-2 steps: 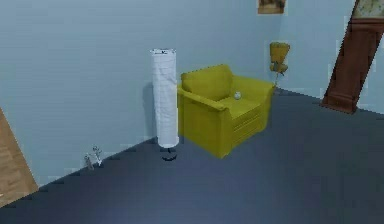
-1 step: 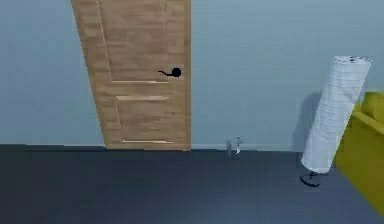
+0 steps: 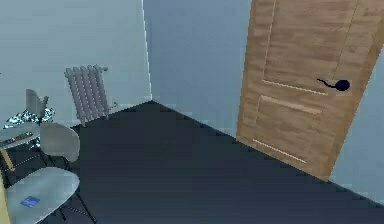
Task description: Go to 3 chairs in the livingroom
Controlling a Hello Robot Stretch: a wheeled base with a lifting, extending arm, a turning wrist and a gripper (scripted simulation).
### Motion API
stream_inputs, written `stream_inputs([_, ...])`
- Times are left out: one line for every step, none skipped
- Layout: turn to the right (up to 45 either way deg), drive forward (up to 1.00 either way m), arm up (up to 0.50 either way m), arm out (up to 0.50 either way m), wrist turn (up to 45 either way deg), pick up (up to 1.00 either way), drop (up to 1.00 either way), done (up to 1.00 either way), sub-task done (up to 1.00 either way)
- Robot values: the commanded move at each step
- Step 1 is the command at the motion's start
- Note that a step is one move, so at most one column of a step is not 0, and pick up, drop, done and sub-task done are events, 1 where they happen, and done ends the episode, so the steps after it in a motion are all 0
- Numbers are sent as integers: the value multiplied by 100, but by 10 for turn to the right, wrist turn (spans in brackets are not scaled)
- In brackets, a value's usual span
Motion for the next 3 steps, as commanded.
stream_inputs([0,100,0,0,0,0,0,0,0])
stream_inputs([-30,0,0,0,0,0,0,0,0])
stream_inputs([0,20,0,0,0,0,0,0,0])
